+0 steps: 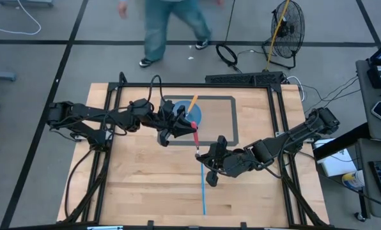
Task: Pick & Place Utensil
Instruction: Put the pink fork into the bowl
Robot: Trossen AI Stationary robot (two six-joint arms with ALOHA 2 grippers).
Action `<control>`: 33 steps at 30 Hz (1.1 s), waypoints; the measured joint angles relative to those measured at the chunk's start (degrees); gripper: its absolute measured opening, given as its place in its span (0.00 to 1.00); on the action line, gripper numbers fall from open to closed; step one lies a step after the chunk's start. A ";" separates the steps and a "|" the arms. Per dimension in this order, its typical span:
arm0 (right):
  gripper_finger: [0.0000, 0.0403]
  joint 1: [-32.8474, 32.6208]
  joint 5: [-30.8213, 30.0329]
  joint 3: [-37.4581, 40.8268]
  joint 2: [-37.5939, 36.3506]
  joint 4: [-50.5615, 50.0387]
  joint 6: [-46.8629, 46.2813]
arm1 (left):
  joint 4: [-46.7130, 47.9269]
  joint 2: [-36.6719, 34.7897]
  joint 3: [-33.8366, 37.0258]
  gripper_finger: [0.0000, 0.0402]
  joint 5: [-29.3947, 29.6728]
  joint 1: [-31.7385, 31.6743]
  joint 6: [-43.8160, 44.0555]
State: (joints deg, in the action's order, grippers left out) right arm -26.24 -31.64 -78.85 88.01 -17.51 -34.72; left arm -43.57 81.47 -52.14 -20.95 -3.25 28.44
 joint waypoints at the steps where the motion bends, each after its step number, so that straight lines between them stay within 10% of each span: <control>1: 0.01 0.00 0.00 0.00 0.00 0.02 -0.03 | 0.00 0.00 0.00 0.12 0.02 0.00 -0.04; 14: 0.13 0.04 -0.07 0.00 -0.02 0.19 -1.20 | -0.19 0.01 -0.02 0.11 -0.20 0.07 -2.28; 33: 0.60 0.09 -3.09 -0.07 -0.04 -10.93 -11.47 | -3.65 0.02 -0.02 0.11 0.09 -0.62 -3.24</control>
State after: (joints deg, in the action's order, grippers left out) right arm -26.15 -34.73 -78.91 87.96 -28.44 -46.19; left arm -47.22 81.49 -52.16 -20.86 -3.86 25.20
